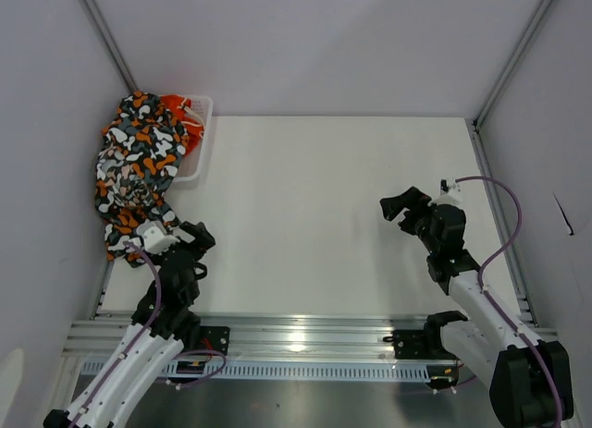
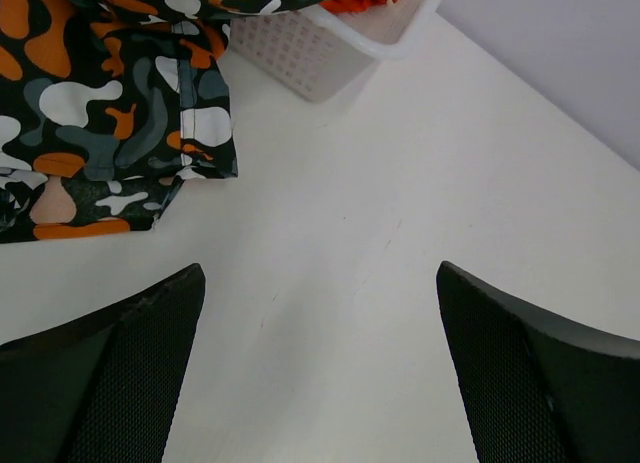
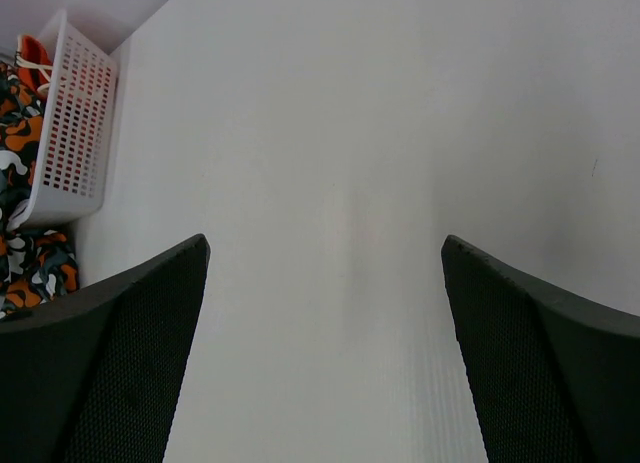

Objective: Fold and stack the shorts
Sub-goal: Grab the shorts from the pile

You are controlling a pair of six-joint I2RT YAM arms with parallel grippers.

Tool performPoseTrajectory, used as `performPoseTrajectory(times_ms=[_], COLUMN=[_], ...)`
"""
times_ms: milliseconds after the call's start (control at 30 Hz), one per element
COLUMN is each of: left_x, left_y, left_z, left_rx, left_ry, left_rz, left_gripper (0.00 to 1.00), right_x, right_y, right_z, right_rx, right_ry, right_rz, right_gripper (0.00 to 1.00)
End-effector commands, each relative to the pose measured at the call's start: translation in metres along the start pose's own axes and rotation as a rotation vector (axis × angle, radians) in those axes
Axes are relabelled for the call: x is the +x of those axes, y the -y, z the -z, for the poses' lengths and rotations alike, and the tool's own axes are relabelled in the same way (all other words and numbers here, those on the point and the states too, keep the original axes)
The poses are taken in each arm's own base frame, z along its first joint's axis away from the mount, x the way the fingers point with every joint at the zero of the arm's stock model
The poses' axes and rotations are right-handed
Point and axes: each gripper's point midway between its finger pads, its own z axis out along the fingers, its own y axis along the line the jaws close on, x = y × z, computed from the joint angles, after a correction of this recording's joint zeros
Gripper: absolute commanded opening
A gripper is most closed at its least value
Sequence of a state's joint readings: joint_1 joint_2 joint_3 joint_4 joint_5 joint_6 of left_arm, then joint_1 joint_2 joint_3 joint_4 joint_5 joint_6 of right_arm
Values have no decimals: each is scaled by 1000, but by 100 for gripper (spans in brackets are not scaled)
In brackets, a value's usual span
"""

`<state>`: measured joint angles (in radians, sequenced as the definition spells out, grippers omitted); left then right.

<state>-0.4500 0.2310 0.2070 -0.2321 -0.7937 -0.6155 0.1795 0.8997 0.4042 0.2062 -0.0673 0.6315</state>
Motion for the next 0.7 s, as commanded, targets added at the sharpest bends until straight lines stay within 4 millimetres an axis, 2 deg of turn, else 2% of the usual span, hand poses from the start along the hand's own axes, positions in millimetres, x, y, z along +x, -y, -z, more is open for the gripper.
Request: performPoseTrajectory(times_ms=[0,133,167,267,333,367,400,467,500,533,567,600,633,667], left_x=[-18,-23,-21,-35,-37,-37,-42,-37,-53,-47,-48,-65,-58,-67], left_y=[7,10,8,-4,3,-2,6,6,15,9,6,12,5,1], left_z=[3,2,0,-5,-15,-22,-32,-43,-49,-57,-61,-67,-72,-79], left_rx=[-25,-38,-63,-187,-224,-264,-280,-312,-321,-377,-408,-420,-463,-484], left_ry=[6,-3,-14,-22,-85,-102,-129,-187,-174,-192,-191,-164,-183,-174], left_rz=[80,84,70,70,43,45,41,41,55,19,7,16,-13,1], left_gripper=[99,99,99,99,99,99,99,99,99,99,99,99,99,99], right_x=[-19,-18,-15,-8,-4,1,4,8,10,10,12,15,17,18], right_y=[-7,-1,0,2,1,2,2,3,2,1,1,2,1,1], right_z=[-2,-3,-4,-7,-10,-12,-14,-17,-17,-18,-19,-20,-21,-21], right_rx=[-3,30,31,27,22,25,24,26,23,20,22,24,22,23], right_ry=[93,105,99,83,71,54,45,33,28,29,22,14,10,7], right_rz=[24,35,41,46,39,39,40,44,49,50,51,54,55,57], right_gripper=[99,99,99,99,99,99,100,100,99,99,99,100,99,100])
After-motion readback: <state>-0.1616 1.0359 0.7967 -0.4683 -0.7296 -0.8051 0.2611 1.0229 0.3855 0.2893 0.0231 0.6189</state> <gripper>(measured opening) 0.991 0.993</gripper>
